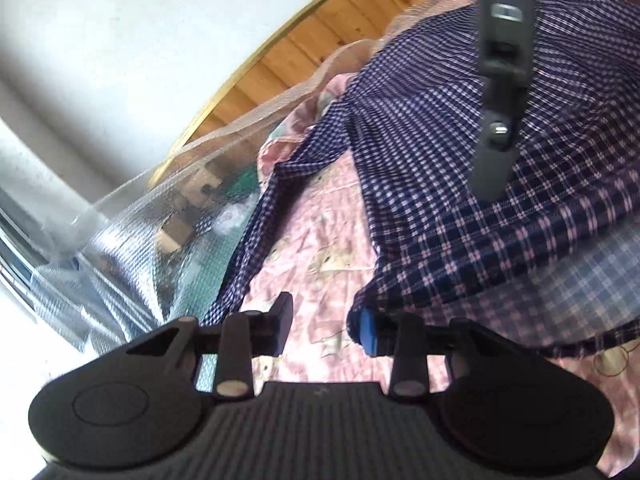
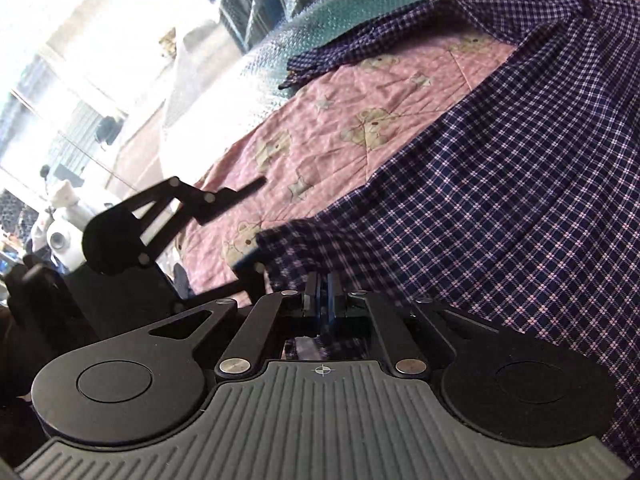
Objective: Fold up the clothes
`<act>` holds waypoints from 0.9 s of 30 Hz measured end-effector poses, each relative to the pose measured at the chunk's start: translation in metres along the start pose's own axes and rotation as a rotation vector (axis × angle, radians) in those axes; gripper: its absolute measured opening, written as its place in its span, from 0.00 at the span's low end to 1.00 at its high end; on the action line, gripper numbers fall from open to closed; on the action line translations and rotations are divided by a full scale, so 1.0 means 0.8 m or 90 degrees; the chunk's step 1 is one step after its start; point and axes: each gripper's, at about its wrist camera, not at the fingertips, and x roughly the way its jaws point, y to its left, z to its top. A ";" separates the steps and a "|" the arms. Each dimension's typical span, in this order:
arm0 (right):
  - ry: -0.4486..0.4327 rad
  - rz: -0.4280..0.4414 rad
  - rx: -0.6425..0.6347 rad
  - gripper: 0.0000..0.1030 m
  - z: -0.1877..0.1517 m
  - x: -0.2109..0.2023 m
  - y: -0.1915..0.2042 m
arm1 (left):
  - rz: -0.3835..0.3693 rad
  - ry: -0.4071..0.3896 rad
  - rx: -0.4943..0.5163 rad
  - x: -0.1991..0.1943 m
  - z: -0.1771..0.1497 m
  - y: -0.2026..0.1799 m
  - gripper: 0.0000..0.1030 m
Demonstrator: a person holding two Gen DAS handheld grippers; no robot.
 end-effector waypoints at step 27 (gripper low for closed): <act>0.028 -0.726 -0.267 0.52 -0.338 -0.077 0.059 | -0.097 -0.085 0.002 -0.042 0.000 0.039 0.31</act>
